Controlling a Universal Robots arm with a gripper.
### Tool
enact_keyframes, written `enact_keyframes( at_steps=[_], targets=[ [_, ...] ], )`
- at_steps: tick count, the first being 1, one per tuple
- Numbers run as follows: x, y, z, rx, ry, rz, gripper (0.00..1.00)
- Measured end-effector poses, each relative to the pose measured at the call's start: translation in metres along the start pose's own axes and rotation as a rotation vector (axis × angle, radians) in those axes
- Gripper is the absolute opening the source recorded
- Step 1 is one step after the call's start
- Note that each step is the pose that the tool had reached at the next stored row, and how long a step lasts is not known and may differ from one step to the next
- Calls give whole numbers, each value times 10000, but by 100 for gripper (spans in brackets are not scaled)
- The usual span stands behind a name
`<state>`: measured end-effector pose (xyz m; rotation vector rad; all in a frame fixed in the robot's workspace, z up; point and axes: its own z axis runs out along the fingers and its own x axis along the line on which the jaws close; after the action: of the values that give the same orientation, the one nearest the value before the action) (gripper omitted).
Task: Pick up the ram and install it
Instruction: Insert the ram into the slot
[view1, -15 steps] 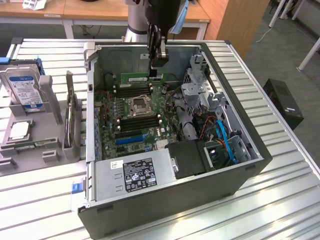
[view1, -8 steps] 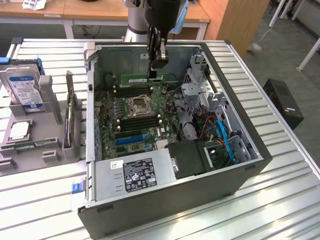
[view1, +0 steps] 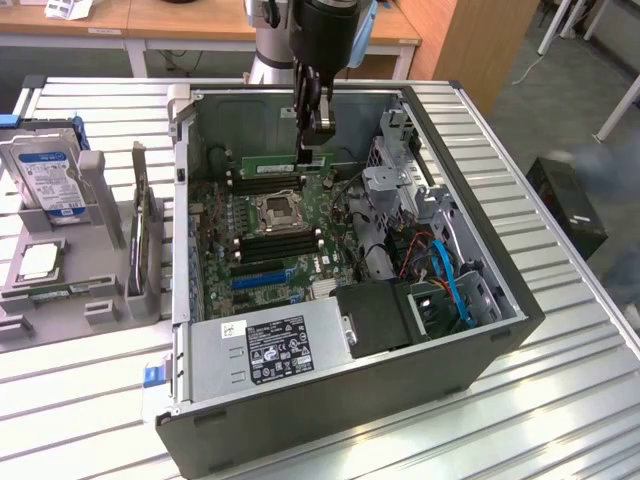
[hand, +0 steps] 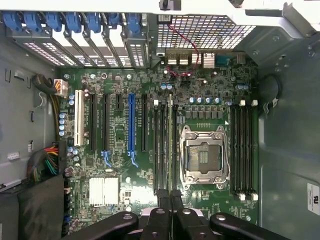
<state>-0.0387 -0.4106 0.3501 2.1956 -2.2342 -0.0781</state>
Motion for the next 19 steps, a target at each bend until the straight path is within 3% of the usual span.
enact_keyframes(
  at_steps=[19],
  targets=[
    [1,-1,25,1,-1,0,12]
  ],
)
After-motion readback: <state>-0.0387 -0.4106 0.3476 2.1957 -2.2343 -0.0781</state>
